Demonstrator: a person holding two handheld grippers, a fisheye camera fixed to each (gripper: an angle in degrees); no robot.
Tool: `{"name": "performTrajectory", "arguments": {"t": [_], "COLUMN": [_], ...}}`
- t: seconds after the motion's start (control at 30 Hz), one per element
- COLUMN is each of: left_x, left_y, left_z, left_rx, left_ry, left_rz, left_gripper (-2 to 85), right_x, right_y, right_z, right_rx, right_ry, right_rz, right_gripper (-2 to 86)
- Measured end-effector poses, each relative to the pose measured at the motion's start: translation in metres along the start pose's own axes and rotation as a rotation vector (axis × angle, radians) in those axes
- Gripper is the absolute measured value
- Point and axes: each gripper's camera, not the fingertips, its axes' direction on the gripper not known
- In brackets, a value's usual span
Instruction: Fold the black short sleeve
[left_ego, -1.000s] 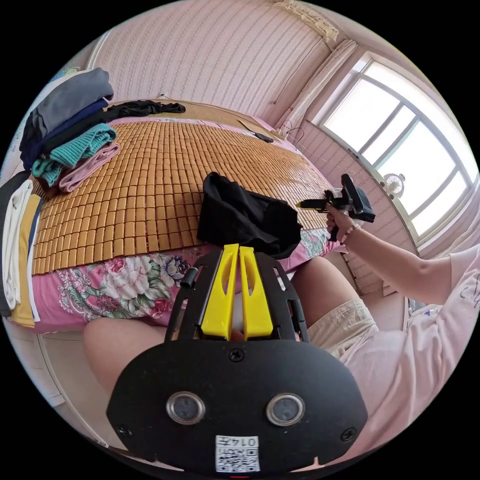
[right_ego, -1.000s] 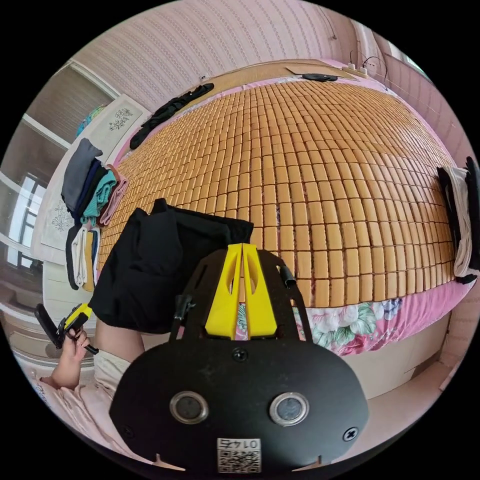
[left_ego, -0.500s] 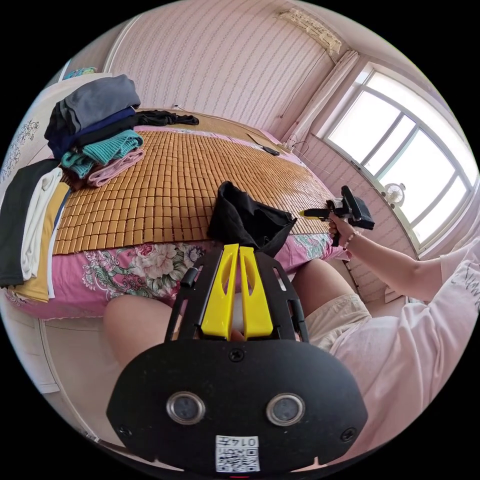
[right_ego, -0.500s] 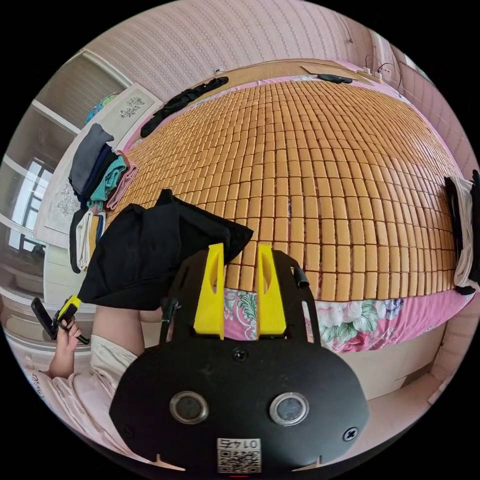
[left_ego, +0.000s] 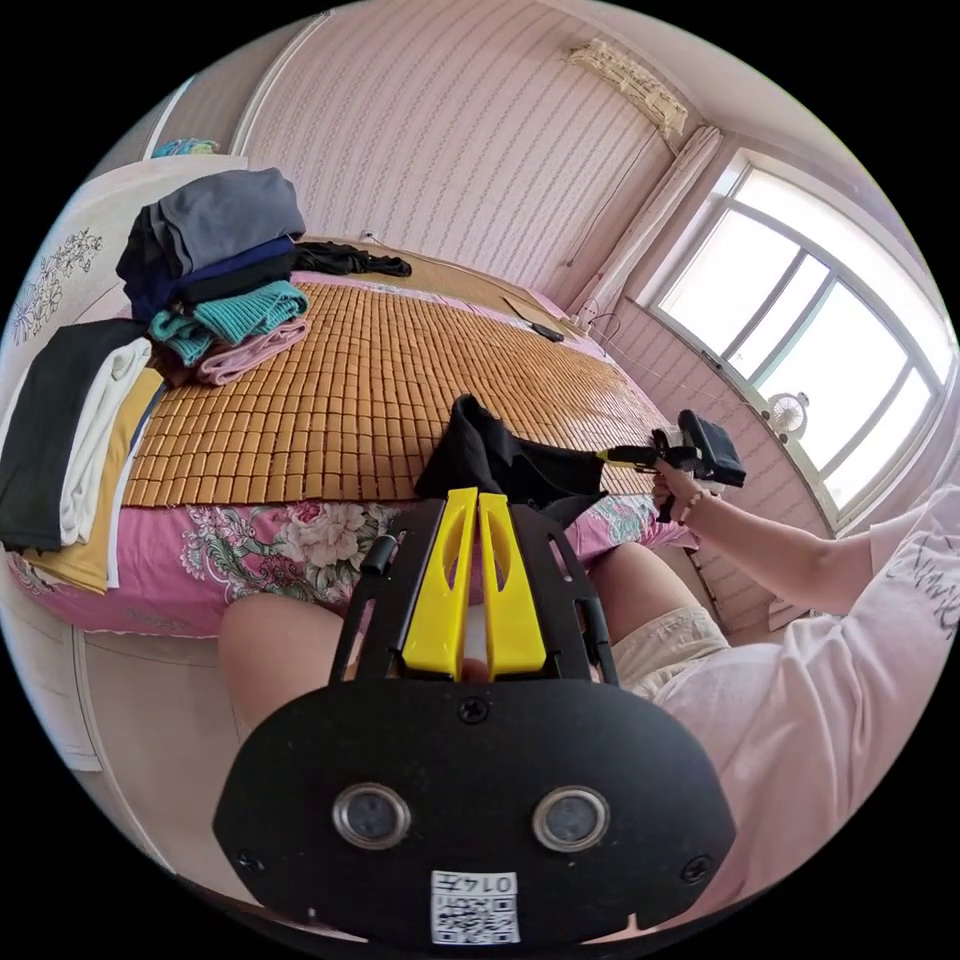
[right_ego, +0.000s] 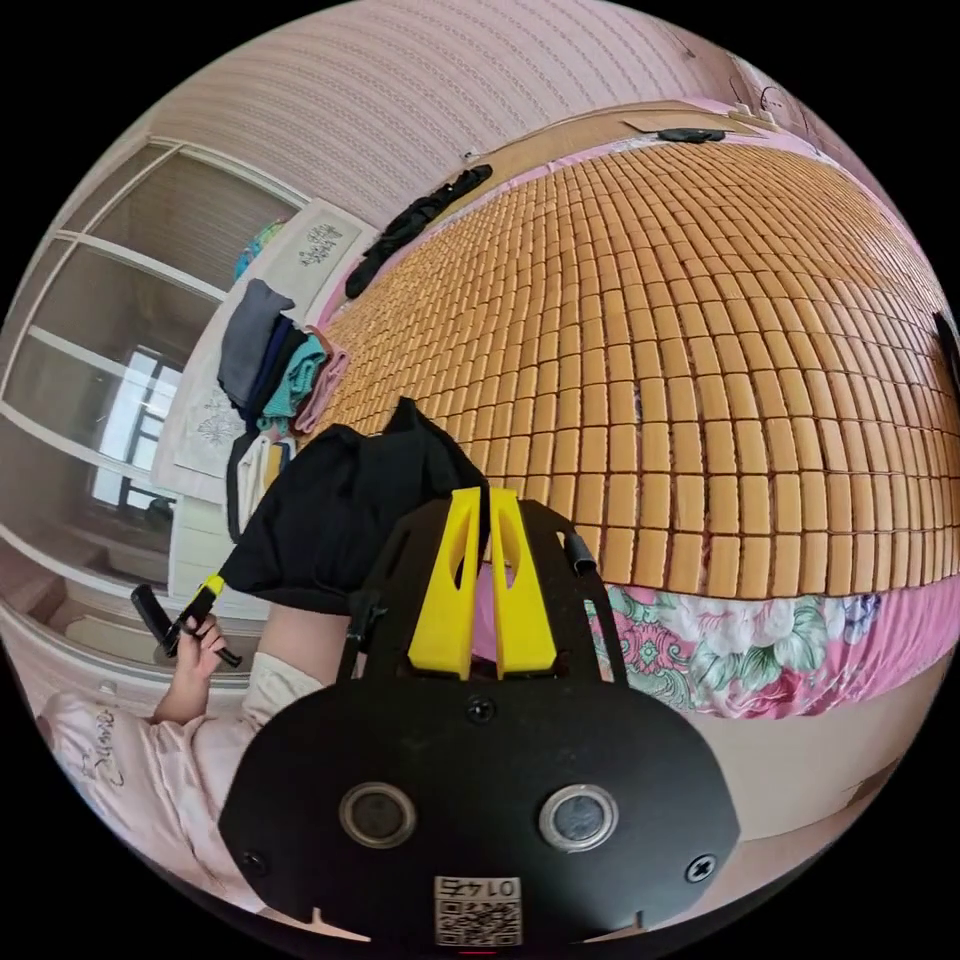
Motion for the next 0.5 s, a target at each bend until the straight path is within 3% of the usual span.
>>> {"name": "performTrajectory", "arguments": {"t": [0.13,0.3,0.4,0.5], "left_x": [-0.005,-0.007,-0.004,-0.001], "left_y": [-0.014,-0.039,-0.04,-0.036], "left_z": [-0.048,-0.114,-0.153,-0.181], "left_rx": [0.147,0.348,0.473,0.543], "left_ry": [0.052,0.102,0.108,0.138], "left_rz": [-0.001,0.012,0.032,0.047], "left_gripper": [-1.0,-1.0,-1.0,-1.0], "right_x": [-0.022,-0.066,-0.085,-0.107], "right_y": [0.024,0.041,0.056,0.072], "right_z": [-0.062,-0.178,-0.238,-0.277], "right_rx": [0.088,0.399,0.54,0.555], "right_ry": [-0.252,-0.557,-0.649,-0.589], "right_rz": [-0.075,-0.21,-0.275,-0.338], "right_gripper": [0.7,0.6,0.5,0.5]}}
